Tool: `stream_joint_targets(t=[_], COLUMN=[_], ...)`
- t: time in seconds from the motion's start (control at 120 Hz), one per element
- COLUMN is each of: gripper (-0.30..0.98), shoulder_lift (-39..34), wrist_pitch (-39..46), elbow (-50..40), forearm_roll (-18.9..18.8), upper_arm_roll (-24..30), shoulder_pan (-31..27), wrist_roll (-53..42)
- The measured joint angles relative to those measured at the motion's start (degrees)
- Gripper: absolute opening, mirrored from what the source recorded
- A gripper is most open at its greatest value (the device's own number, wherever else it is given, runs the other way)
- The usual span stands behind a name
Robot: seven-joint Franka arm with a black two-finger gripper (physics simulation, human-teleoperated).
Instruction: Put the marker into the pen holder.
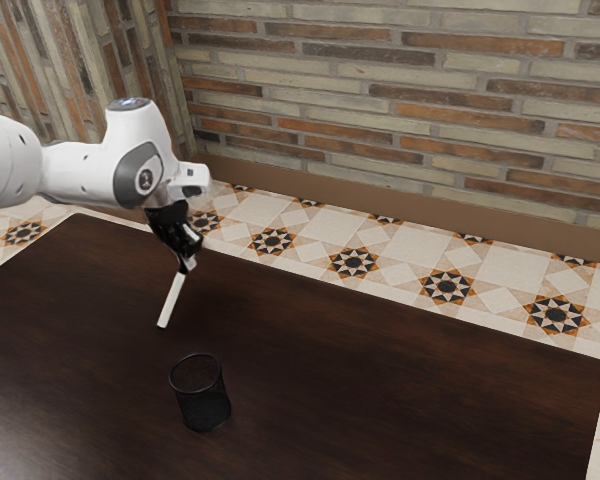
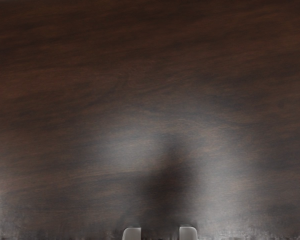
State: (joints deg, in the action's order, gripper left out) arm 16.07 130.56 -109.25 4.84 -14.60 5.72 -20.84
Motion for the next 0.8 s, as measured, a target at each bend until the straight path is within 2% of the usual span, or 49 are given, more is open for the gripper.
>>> stream_joint_targets(t=[0.233, 0.508, 0.8], gripper=[-0.10, -0.10, -0.10], shoulder_lift=[-8.9, -15.7, -18.9], wrist_pitch=[-3.8, -16.4, -28.5], elbow=[-3.1, -3.2, -4.4], forearm_roll=[-0.2, 0.8, 2.2], upper_arm_roll=[0.1, 0.2, 0.1], shoulder_pan=[4.3, 8.5, 14.7], wrist_roll=[0.4, 1.3, 5.0])
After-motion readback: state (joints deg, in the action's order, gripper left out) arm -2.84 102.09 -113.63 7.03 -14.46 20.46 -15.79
